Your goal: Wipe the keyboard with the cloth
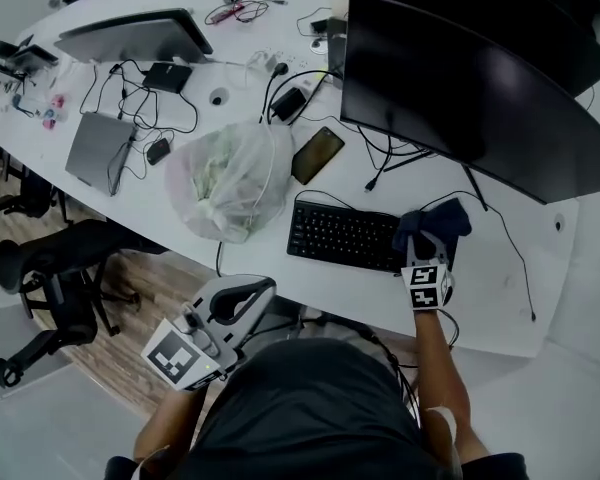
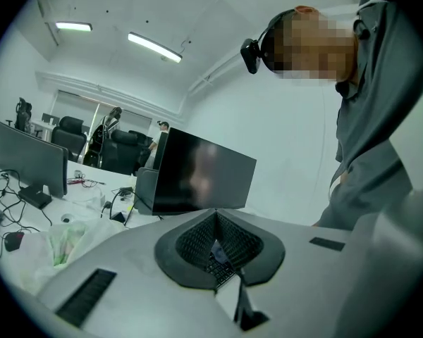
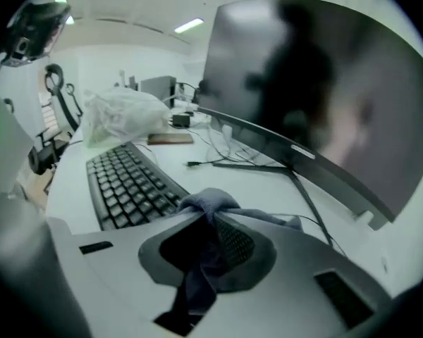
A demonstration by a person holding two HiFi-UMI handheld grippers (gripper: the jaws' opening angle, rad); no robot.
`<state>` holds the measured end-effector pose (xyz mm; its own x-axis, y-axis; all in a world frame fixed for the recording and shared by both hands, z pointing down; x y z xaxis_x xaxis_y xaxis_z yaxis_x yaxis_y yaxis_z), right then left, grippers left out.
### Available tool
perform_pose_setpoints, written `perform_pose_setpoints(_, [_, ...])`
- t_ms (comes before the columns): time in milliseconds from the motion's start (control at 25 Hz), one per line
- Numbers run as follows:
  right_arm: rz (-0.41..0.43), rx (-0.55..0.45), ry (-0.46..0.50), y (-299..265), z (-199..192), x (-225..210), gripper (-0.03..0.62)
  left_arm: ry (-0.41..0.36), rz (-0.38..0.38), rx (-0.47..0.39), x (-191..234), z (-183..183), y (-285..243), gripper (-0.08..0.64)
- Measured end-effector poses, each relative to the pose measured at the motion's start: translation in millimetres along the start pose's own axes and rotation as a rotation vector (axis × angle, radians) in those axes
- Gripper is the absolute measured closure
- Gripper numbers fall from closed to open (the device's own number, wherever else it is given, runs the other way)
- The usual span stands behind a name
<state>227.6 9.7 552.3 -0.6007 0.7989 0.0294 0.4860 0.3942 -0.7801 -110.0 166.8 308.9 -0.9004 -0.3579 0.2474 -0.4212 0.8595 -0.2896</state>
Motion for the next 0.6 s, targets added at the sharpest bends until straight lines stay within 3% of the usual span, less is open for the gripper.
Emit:
perform_pose_setpoints(80, [0.159,-0.046,0.07,-21.4,16.8,35.9,0.552,-0.004,-0.015,0.002,0.6,2.3,-1.2,0.557])
perform_pose_setpoints(160, [0.232,-0.044,0.076,-30.7,19.7,49.6,0.552,-0.018,-0.031,0.006,1.7,6.0,-2.4,0.556])
perform_pose_setpoints(240, [0.168,0.02,0.016,-19.7,3.4,31.9,0.552,-0.023,-0.041,0.008,3.6,9.0,-1.9,0.556])
perform_pose_setpoints(360, [-0.015,0.155,-0.045,15.2,-25.9,-6.3,0.552,-0.018,-0.043,0.008,7.7,10.0,-0.5,0.557])
perform_pose_setpoints(440, [-0.069,0.147,-0.053,23.5,-25.3,-9.2,0.552,-0.012,-0.045,0.012,9.7,7.8,-2.4,0.556])
perform_pose_setpoints(520, [0.007,0.068,-0.025,12.1,-9.2,18.9,0.552,-0.008,-0.054,0.02,8.8,5.6,-6.0,0.557])
perform_pose_setpoints(600, [0.162,0.032,0.065,-8.2,6.6,59.3,0.552,-0.011,-0.068,0.029,6.1,6.2,-9.0,0.557])
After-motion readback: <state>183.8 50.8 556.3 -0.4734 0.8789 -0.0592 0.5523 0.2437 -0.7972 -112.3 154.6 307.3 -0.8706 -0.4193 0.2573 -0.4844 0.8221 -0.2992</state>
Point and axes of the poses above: the fingertips, and each gripper's own axes: y backward along the fingers, x to its left, z out of its top, the point moved 9 cm from there along y, backward along the fingers, and after that the axes turned 14 degrees about z, right-handed, at the moved point
